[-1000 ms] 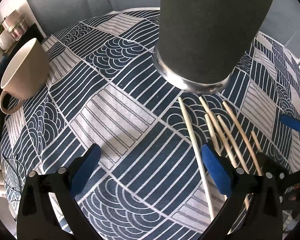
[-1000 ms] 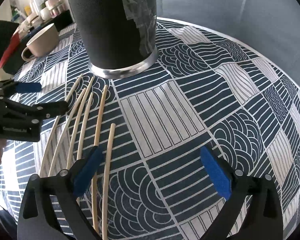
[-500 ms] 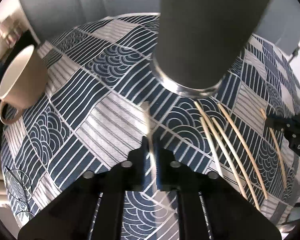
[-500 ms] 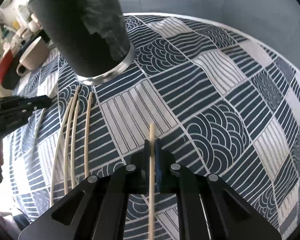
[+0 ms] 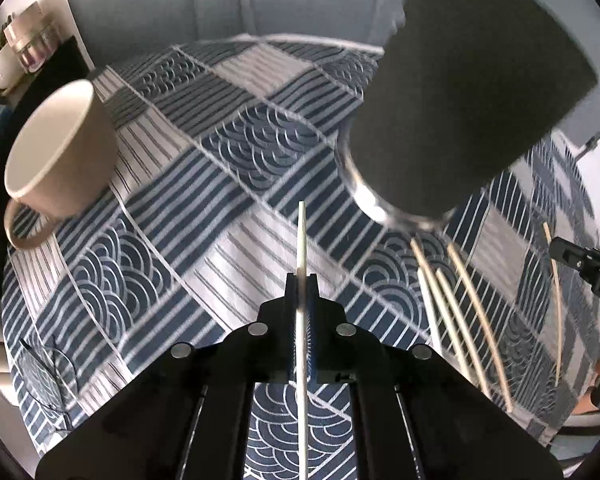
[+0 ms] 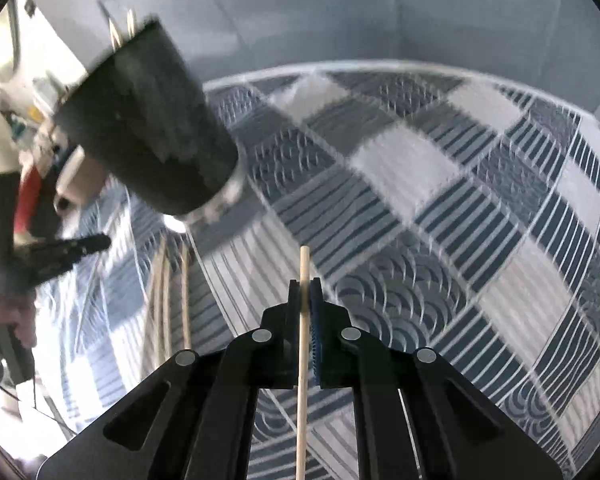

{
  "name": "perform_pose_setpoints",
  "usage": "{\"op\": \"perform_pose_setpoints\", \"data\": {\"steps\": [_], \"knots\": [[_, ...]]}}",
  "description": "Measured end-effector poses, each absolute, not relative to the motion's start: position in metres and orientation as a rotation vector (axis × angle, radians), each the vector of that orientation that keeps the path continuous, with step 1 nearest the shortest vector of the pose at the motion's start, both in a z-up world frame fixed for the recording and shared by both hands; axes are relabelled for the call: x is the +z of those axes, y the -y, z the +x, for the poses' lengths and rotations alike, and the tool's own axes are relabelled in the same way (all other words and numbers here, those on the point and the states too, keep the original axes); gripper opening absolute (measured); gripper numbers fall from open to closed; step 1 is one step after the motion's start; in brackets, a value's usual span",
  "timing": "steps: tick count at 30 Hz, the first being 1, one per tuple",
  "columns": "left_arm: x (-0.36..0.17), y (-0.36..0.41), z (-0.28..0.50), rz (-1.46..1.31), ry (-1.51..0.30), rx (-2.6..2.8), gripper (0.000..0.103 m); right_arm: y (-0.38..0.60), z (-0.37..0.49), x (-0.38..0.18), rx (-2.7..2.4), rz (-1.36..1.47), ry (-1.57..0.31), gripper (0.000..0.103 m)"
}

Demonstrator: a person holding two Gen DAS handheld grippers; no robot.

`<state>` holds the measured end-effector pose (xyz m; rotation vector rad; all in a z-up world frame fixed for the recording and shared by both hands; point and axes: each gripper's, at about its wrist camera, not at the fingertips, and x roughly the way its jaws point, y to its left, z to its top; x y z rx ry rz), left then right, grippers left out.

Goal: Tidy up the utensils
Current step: 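Close the left tool on a chopstick while the right tool grasps another, then raise both held chopsticks over the black holder and lower them inside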

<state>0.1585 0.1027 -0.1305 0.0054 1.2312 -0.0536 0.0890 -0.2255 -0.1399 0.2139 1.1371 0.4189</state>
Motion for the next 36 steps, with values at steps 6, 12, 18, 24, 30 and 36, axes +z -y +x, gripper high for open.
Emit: {"op": "perform_pose_setpoints", "data": {"steps": [6, 12, 18, 24, 30, 36], "knots": [[-0.095, -0.115, 0.175, 0.004, -1.16, -0.027, 0.004, 0.224, 0.112, -0.094, 0.455, 0.219, -1.03, 0.005], [-0.048, -0.13, 0.19, -0.016, -1.057, -0.006, 0.004, 0.217, 0.135, -0.048, 0.488, 0.205, -0.922, 0.005], [-0.003, -0.123, 0.208, -0.023, -0.964, -0.02, 0.005, 0.201, 0.154, -0.003, 0.514, 0.177, -0.836, 0.005], [0.034, -0.101, 0.224, -0.004, -0.894, -0.066, 0.005, 0.191, 0.169, 0.036, 0.531, 0.183, -0.75, 0.005], [0.066, -0.081, 0.23, -0.095, -0.789, -0.168, 0.005, 0.187, 0.176, 0.07, 0.553, 0.252, -0.633, 0.005], [0.076, -0.065, 0.238, -0.142, -0.733, -0.225, 0.005, 0.182, 0.184, 0.082, 0.568, 0.343, -0.57, 0.005]]}}
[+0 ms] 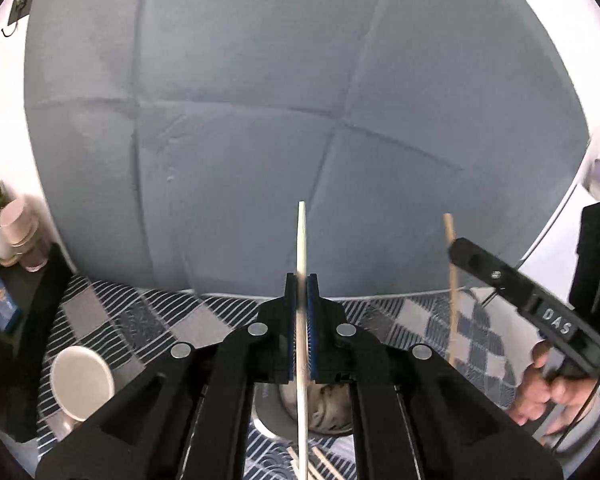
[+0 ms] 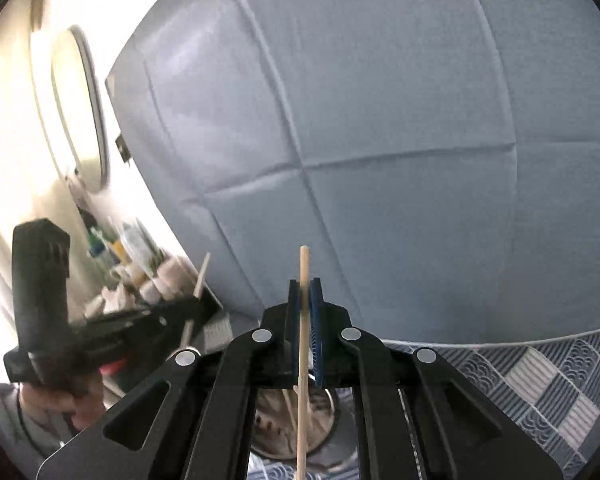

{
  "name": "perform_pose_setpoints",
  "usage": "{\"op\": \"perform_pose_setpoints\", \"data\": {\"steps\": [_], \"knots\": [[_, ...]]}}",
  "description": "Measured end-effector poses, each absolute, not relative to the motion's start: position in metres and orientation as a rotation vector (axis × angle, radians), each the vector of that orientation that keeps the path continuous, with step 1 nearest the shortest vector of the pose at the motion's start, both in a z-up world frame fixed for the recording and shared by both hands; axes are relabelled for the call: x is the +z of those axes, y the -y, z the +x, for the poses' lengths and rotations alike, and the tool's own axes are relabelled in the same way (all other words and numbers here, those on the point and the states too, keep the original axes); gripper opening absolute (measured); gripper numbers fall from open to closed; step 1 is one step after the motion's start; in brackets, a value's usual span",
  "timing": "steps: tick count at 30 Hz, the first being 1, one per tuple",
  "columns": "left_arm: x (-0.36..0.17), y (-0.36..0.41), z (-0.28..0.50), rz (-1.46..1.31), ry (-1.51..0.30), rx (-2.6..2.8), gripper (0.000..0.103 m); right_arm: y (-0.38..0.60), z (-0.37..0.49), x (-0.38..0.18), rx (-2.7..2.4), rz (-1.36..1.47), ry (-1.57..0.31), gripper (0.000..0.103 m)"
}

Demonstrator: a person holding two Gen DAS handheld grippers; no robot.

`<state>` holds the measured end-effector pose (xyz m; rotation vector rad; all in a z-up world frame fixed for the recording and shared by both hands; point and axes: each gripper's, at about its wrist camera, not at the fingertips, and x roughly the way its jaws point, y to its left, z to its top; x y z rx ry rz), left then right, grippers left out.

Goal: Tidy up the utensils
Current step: 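Raise both held chopsticks over the black holder and lower them inside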

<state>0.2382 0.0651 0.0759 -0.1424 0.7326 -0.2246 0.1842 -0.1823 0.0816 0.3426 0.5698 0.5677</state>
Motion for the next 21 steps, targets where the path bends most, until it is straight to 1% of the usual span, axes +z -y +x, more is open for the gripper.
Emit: {"op": "perform_pose_setpoints", "data": {"steps": [5, 10, 17, 21], "knots": [[0.076, -0.055, 0.241, -0.178, -0.684, -0.269, 0.005, 0.175, 0.188, 0.082, 0.573, 0.395, -0.514, 0.005], [0.072, -0.041, 0.252, -0.163, -0.682, -0.304, 0.005, 0.167, 0.197, 0.08, 0.575, 0.427, -0.494, 0.005], [0.071, -0.045, 0.267, -0.201, -0.647, -0.304, 0.005, 0.15, 0.211, 0.071, 0.568, 0.414, -0.477, 0.005], [0.06, -0.052, 0.274, -0.242, -0.638, -0.292, 0.005, 0.146, 0.217, 0.061, 0.568, 0.416, -0.482, 0.005]]}}
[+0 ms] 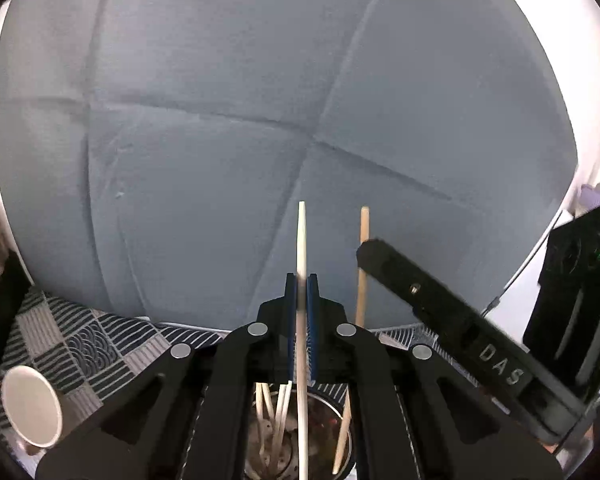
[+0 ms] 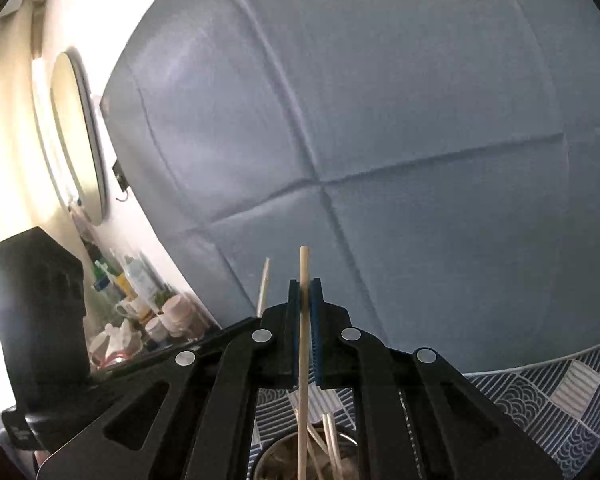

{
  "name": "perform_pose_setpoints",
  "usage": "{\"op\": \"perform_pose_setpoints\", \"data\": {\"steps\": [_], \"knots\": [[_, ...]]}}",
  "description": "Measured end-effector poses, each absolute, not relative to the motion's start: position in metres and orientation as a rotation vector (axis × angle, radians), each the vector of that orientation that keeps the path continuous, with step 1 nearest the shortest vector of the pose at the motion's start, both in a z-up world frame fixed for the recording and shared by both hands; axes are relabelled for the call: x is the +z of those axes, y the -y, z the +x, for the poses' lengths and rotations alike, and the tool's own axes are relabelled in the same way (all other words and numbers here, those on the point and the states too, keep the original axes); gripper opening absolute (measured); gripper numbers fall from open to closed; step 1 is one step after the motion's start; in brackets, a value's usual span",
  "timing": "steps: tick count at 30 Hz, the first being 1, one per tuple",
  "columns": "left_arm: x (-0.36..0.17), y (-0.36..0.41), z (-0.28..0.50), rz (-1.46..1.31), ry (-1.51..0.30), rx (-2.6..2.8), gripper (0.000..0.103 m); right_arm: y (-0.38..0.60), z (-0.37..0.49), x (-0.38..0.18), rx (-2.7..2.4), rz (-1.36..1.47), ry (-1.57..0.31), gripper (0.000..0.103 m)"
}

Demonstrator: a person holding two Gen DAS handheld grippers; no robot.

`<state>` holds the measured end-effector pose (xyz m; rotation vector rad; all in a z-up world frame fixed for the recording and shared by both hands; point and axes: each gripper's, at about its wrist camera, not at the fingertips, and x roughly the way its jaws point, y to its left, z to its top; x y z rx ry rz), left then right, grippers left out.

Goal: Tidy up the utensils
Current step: 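Raise both held chopsticks over the black holder and lower them inside, then open the left tool over the holder while the right tool releases its chopstick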

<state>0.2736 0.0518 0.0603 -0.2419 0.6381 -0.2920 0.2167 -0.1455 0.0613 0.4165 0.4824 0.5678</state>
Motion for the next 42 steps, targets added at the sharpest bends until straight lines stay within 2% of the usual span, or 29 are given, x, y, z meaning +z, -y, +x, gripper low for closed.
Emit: {"op": "perform_pose_setpoints", "data": {"steps": [12, 22, 25, 27, 30, 31, 33, 35, 36, 38, 39, 40, 42], "knots": [[0.035, -0.049, 0.265, -0.196, -0.577, -0.254, 0.005, 0.142, 0.22, 0.03, 0.535, 0.386, -0.547, 0.005], [0.023, -0.051, 0.25, -0.152, -0.606, -0.221, 0.005, 0.142, 0.206, 0.018, 0.512, 0.36, -0.59, 0.008], [0.024, -0.052, 0.244, -0.159, -0.611, -0.204, 0.018, 0.148, 0.204, 0.016, 0.488, 0.381, -0.602, 0.009], [0.018, -0.065, 0.247, -0.178, -0.607, -0.176, 0.034, 0.153, 0.201, 0.016, 0.467, 0.382, -0.61, 0.009], [0.02, -0.076, 0.239, -0.209, -0.596, -0.151, 0.042, 0.162, 0.196, 0.021, 0.441, 0.386, -0.602, 0.011], [0.023, -0.079, 0.238, -0.216, -0.596, -0.144, 0.044, 0.166, 0.194, 0.023, 0.433, 0.393, -0.595, 0.013], [0.029, -0.086, 0.232, -0.216, -0.585, -0.117, 0.058, 0.172, 0.19, 0.029, 0.408, 0.402, -0.588, 0.035], [0.032, -0.09, 0.228, -0.207, -0.581, -0.094, 0.065, 0.18, 0.186, 0.035, 0.387, 0.405, -0.582, 0.044], [0.033, -0.092, 0.228, -0.206, -0.586, -0.083, 0.072, 0.183, 0.184, 0.037, 0.371, 0.404, -0.582, 0.053], [0.036, -0.098, 0.226, -0.204, -0.593, -0.059, 0.078, 0.189, 0.181, 0.04, 0.335, 0.406, -0.581, 0.063], [0.036, -0.1, 0.224, -0.194, -0.599, -0.042, 0.086, 0.192, 0.179, 0.041, 0.327, 0.408, -0.581, 0.066], [0.037, -0.1, 0.222, -0.184, -0.604, -0.027, 0.09, 0.196, 0.177, 0.041, 0.319, 0.411, -0.582, 0.068], [0.034, -0.103, 0.217, -0.156, -0.617, -0.001, 0.096, 0.204, 0.173, 0.037, 0.299, 0.416, -0.604, 0.083]]}}
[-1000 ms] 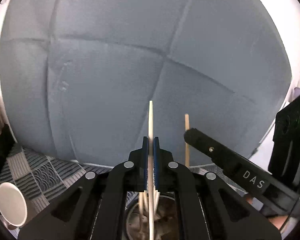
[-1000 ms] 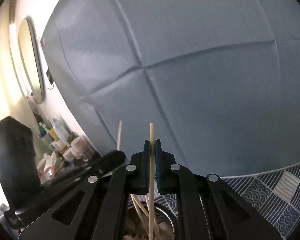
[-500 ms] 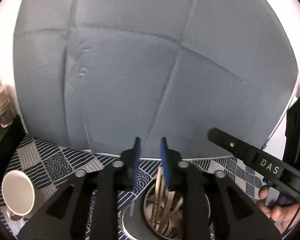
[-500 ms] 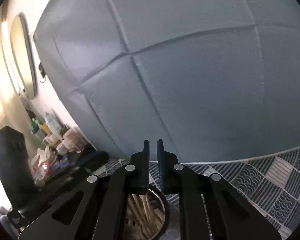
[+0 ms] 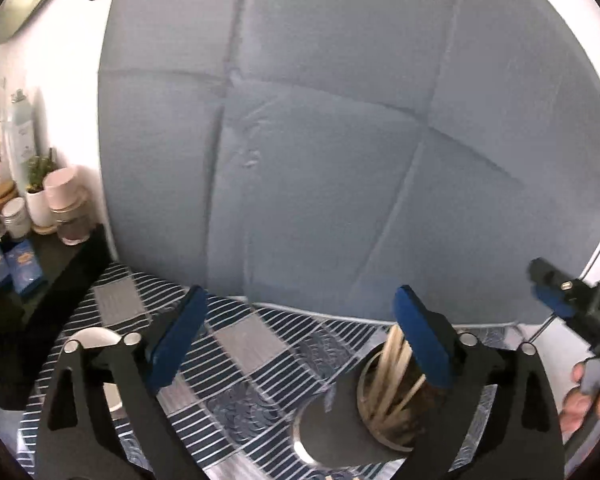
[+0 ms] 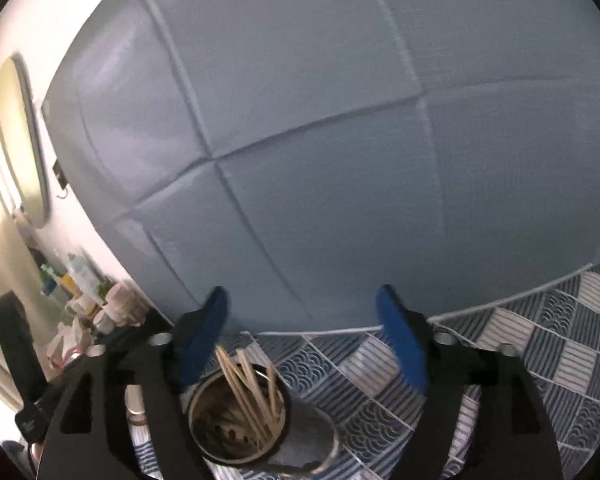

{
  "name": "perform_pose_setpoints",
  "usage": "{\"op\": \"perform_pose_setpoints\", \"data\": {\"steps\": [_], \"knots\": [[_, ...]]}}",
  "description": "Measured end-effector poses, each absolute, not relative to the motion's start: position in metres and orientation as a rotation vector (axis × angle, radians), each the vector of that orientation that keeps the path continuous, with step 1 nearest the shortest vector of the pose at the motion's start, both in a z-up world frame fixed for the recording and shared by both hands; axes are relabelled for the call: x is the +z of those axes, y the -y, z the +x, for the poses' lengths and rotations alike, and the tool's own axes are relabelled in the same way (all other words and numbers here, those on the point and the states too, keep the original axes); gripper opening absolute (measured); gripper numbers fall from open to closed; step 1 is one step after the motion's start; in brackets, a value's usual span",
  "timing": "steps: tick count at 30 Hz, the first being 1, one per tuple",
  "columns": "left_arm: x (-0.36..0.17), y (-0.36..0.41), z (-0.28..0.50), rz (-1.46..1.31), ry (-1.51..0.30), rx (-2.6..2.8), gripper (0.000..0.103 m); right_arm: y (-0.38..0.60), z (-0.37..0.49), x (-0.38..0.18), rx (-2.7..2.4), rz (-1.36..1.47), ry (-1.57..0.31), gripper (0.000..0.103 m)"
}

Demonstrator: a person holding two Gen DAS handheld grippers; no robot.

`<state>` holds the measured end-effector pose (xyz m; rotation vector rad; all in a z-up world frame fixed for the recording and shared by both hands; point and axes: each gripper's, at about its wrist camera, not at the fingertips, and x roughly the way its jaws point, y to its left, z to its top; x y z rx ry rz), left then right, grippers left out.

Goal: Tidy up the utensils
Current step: 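Open the left tool over the holder while the right tool releases its chopstick, then move both open tools back down to the remaining chopsticks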

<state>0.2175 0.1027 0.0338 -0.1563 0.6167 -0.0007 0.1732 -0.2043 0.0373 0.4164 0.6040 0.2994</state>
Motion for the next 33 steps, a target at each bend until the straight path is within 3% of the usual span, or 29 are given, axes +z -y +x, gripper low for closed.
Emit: {"op": "perform_pose_setpoints", "data": {"steps": [21, 33], "knots": [[-0.073, -0.121, 0.166, -0.028, -0.904, 0.057, 0.097, 0.223, 0.12, -0.1, 0.266, 0.34, -1.02, 0.085], [-0.122, -0.086, 0.13, 0.061, -1.039, -0.071, 0.097, 0.17, 0.093, -0.13, 0.414, 0.107, -1.142, 0.086]]}}
